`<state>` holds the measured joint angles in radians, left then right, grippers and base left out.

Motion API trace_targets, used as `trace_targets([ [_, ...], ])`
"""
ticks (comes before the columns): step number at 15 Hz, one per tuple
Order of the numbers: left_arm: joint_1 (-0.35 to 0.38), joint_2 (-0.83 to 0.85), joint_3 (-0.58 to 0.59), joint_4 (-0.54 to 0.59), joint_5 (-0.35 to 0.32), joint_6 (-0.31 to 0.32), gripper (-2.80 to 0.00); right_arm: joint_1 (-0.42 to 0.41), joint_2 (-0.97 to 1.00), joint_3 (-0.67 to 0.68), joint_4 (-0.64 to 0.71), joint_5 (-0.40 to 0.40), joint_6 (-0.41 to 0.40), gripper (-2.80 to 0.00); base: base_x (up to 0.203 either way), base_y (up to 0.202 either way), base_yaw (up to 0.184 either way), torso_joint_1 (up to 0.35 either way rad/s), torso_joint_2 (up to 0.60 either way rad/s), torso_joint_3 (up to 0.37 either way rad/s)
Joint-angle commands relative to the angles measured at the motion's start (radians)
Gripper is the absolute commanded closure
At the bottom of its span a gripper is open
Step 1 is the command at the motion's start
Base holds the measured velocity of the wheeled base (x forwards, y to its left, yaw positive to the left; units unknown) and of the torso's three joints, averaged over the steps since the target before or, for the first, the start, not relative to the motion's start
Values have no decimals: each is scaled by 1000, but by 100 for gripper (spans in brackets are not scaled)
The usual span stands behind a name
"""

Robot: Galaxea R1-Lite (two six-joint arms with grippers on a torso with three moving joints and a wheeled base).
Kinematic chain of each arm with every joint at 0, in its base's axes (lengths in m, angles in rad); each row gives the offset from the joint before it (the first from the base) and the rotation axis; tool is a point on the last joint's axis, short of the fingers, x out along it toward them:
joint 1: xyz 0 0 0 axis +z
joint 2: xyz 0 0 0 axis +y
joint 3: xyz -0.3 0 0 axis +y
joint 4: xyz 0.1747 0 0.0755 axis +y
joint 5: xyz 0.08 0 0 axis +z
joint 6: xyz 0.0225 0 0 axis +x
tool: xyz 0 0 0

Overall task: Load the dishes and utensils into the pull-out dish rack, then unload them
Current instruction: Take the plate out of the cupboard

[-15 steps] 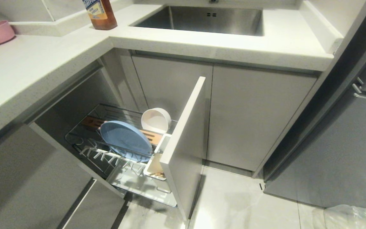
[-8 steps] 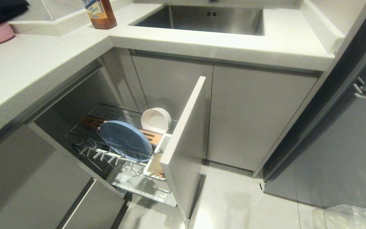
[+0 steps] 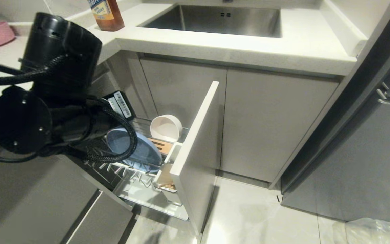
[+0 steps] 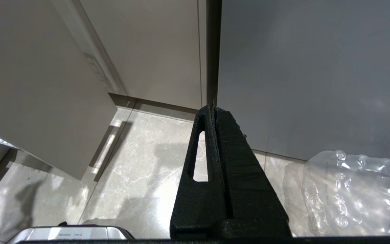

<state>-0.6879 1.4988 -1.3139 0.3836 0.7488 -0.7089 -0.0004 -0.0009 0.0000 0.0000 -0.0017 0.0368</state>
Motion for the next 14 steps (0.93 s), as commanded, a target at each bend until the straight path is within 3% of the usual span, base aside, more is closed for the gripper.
trace_targets([
  [1,4,40,-7,4,3,-6,0,0,1,0,0,0,0,0,0,0,0,0,0,0],
  [6,72,133,-26,-43,4,-57,0,0,1,0,0,0,0,0,0,0,0,0,0,0],
  [10,114,203,-50,53,4,-108,0,0,1,0,0,0,0,0,0,0,0,0,0,0],
  [11,113,207,-50,64,4,-119,-280,0,1,0,0,0,0,0,0,0,0,0,0,0],
  [14,113,210,-62,66,4,-124,-280,0,1,0,0,0,0,0,0,0,0,0,0,0],
])
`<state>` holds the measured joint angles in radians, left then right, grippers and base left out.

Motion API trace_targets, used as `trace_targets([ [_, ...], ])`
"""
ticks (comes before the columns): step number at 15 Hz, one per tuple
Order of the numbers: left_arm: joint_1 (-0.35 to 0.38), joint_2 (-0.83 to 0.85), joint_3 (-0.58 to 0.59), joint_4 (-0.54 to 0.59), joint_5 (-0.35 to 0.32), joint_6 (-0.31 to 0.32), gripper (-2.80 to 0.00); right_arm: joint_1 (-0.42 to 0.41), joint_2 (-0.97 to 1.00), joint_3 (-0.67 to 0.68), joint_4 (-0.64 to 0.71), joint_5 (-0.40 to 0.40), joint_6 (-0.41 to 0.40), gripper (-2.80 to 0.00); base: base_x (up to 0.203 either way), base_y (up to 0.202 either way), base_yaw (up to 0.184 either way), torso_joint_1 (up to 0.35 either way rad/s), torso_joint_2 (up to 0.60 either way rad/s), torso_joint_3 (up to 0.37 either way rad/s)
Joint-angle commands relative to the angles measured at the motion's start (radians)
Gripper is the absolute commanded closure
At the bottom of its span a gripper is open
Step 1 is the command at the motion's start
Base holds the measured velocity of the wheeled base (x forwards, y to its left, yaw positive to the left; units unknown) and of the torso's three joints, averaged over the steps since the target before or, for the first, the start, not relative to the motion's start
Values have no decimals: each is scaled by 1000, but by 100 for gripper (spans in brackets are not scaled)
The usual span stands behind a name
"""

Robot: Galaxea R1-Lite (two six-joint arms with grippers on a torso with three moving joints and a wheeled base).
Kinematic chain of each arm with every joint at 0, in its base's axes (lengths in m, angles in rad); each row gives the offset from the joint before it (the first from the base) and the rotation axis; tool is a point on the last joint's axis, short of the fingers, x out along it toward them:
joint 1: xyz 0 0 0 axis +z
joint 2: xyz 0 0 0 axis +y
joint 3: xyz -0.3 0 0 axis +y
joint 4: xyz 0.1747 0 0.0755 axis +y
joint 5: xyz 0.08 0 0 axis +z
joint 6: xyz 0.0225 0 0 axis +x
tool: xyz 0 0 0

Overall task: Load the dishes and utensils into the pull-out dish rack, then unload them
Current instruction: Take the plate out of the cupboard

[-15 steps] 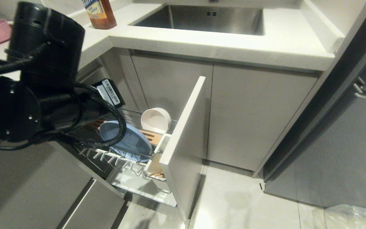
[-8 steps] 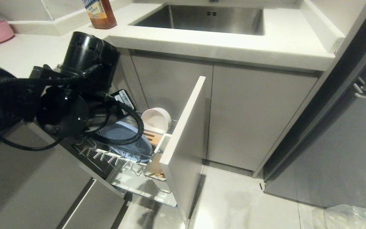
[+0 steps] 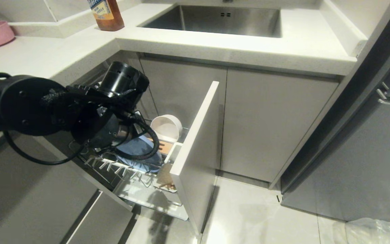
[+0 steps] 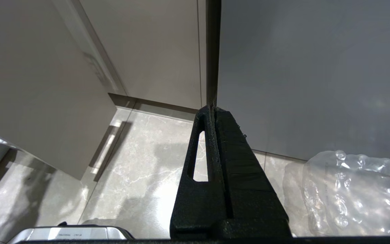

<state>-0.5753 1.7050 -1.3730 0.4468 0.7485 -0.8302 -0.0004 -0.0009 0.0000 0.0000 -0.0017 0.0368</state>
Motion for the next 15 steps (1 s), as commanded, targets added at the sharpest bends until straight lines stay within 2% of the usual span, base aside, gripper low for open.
trace_targets([
  [1,0,7,-3,3,5,-11,-280,0,1,0,0,0,0,0,0,0,0,0,0,0],
  [9,57,124,-29,-6,4,-70,-280,0,1,0,0,0,0,0,0,0,0,0,0,0],
  [15,100,194,-54,-52,2,-73,-280,0,1,0,0,0,0,0,0,0,0,0,0,0],
])
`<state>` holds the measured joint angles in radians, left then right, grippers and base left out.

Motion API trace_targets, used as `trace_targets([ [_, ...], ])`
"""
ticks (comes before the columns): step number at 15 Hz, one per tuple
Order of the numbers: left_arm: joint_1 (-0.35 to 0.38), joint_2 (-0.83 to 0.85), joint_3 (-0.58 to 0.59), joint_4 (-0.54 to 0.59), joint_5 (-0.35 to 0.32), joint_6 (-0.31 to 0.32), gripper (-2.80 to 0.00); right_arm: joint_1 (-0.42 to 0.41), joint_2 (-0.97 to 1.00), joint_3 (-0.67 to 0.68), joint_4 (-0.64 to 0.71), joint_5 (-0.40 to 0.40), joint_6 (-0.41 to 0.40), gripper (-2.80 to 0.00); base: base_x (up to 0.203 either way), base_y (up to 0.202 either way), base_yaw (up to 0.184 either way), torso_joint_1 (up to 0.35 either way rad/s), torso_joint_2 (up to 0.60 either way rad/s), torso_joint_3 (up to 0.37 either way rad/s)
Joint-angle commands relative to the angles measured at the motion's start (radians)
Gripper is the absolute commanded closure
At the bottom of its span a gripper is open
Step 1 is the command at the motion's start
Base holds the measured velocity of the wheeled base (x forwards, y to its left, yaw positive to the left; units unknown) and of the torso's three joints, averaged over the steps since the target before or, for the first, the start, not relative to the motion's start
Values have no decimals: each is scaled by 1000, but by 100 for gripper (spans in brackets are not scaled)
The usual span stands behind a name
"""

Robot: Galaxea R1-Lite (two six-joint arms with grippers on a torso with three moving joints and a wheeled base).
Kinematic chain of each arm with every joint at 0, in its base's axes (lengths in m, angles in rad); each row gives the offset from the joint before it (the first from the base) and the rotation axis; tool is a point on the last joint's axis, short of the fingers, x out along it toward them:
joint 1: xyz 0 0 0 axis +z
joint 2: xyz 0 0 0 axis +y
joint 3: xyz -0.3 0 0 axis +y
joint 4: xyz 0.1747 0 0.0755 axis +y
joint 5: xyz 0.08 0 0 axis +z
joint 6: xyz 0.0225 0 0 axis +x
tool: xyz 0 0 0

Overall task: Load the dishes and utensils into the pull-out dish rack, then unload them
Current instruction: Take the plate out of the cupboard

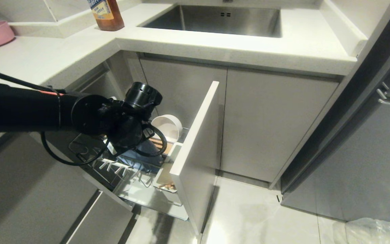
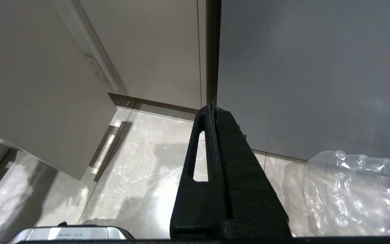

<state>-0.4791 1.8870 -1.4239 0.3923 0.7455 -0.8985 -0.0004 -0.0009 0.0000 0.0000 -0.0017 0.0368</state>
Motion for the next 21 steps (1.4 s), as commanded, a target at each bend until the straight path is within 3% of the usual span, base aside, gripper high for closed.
trace_targets([
  [1,4,18,-4,3,4,-5,-280,0,1,0,0,0,0,0,0,0,0,0,0,0],
  [7,10,35,-4,0,5,-5,-280,0,1,0,0,0,0,0,0,0,0,0,0,0],
  [8,10,35,-5,1,5,-3,0,0,1,0,0,0,0,0,0,0,0,0,0,0],
  [21,4,10,-8,6,6,-5,0,0,1,0,0,0,0,0,0,0,0,0,0,0],
])
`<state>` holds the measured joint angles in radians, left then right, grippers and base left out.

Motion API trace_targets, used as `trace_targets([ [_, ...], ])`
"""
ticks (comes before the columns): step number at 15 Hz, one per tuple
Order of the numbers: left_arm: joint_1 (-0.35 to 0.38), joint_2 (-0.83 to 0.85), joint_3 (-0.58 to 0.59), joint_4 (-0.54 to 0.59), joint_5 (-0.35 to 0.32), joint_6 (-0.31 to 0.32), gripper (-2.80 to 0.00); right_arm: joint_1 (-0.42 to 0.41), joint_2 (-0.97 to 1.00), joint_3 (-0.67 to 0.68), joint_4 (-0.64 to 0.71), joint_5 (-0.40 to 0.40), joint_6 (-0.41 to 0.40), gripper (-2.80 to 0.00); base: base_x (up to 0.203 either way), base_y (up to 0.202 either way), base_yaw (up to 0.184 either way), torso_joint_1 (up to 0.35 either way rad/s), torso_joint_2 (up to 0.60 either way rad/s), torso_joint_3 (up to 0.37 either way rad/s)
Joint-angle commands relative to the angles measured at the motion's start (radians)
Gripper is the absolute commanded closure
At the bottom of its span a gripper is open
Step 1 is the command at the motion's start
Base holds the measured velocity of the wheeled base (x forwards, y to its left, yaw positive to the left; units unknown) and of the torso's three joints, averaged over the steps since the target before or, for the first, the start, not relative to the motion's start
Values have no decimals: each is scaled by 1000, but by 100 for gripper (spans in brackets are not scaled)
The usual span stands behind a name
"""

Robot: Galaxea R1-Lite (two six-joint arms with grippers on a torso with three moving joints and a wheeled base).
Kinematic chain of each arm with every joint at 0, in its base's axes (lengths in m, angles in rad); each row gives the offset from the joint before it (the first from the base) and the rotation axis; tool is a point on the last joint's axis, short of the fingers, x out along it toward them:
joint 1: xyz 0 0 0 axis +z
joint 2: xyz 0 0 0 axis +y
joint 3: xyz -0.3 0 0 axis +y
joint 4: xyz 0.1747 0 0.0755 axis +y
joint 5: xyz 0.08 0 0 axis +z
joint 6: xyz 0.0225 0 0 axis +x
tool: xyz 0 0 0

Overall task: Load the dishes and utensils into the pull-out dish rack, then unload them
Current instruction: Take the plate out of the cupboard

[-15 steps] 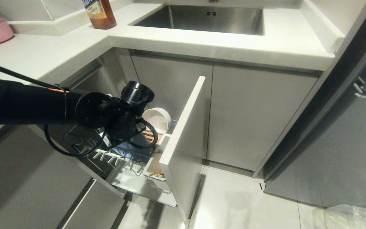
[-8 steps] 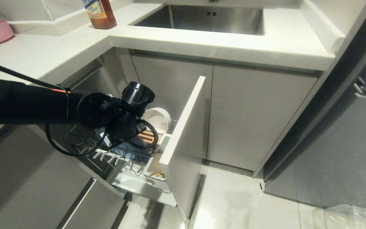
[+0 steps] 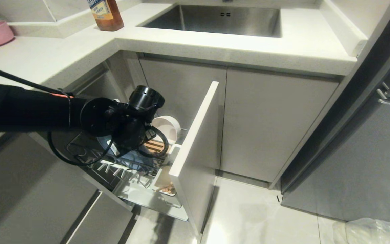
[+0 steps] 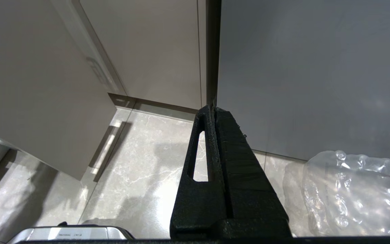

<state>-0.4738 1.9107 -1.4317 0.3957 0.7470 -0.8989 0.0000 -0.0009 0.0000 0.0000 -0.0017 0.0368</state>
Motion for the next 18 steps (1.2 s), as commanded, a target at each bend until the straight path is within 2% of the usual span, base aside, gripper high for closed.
trace_targets([
  [1,-7,-33,2,3,5,-5,0,0,1,0,0,0,0,0,0,0,0,0,0,0],
  [6,-75,-207,9,11,6,0,0,0,1,0,0,0,0,0,0,0,0,0,0,0],
  [11,-222,-407,8,60,5,18,0,0,1,0,0,0,0,0,0,0,0,0,0,0],
  [15,-350,-571,7,63,5,102,0,0,1,0,0,0,0,0,0,0,0,0,0,0],
  [18,-379,-693,-14,60,4,217,0,0,1,0,0,0,0,0,0,0,0,0,0,0],
])
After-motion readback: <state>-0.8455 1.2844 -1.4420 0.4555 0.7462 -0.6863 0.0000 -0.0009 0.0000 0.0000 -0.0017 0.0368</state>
